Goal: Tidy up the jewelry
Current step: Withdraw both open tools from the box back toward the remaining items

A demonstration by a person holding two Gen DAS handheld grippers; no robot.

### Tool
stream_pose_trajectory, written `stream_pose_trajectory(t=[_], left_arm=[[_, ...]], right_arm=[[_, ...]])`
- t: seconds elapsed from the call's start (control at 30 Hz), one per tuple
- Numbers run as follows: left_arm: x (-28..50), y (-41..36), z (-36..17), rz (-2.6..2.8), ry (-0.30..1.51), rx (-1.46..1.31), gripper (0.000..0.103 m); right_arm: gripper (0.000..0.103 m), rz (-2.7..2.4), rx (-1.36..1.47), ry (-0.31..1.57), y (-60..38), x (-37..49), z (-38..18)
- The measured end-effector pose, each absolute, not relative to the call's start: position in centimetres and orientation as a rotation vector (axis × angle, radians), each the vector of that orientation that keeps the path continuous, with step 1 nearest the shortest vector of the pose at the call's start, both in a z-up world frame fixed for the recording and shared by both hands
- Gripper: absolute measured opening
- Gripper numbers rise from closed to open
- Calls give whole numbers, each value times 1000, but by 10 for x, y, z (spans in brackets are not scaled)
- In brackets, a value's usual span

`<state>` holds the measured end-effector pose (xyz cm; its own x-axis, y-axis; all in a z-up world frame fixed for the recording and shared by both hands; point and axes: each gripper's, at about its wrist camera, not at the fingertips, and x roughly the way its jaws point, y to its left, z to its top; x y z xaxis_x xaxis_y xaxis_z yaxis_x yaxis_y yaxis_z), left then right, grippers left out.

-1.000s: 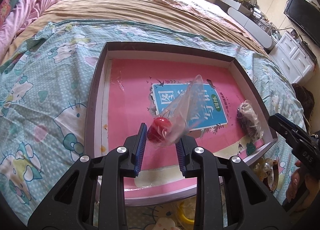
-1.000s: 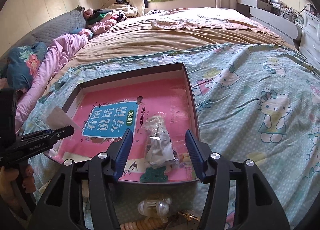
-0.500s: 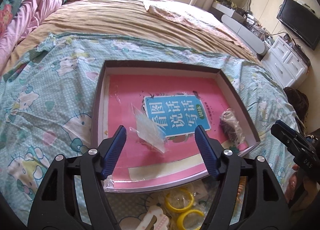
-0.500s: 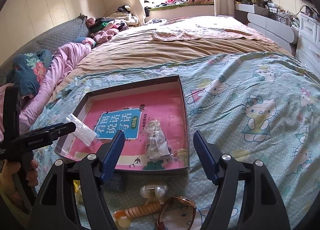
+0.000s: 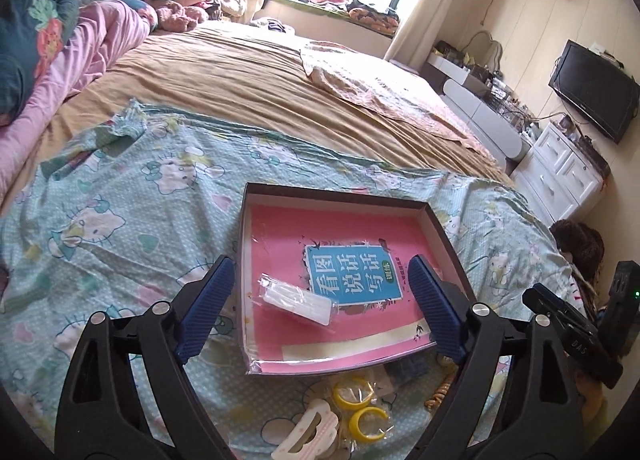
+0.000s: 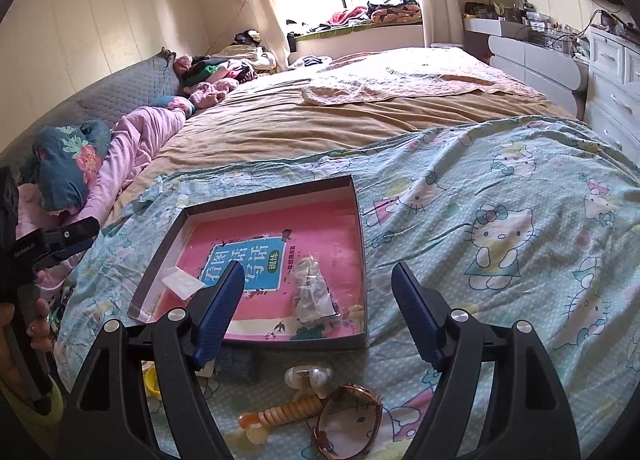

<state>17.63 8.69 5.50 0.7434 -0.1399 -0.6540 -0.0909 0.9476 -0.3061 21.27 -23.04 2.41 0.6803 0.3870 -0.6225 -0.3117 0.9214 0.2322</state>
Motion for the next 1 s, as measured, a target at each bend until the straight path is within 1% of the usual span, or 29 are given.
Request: stream_pose_trajectory(t=[0.07, 0.13, 0.57, 1.0], left_arm=[[170, 89, 59, -19, 727, -339, 83], [165, 91, 61, -8, 725, -337, 91], [127, 92, 62, 12, 716, -323, 92], [99, 87, 43, 23, 753, -306, 92]], right_arm=[[75, 396, 112, 718, -232, 210, 27], [75, 403, 107, 718, -233, 206, 28], [75, 440, 83, 700, -234, 174, 40], [75, 471, 49, 730, -230, 152, 32]])
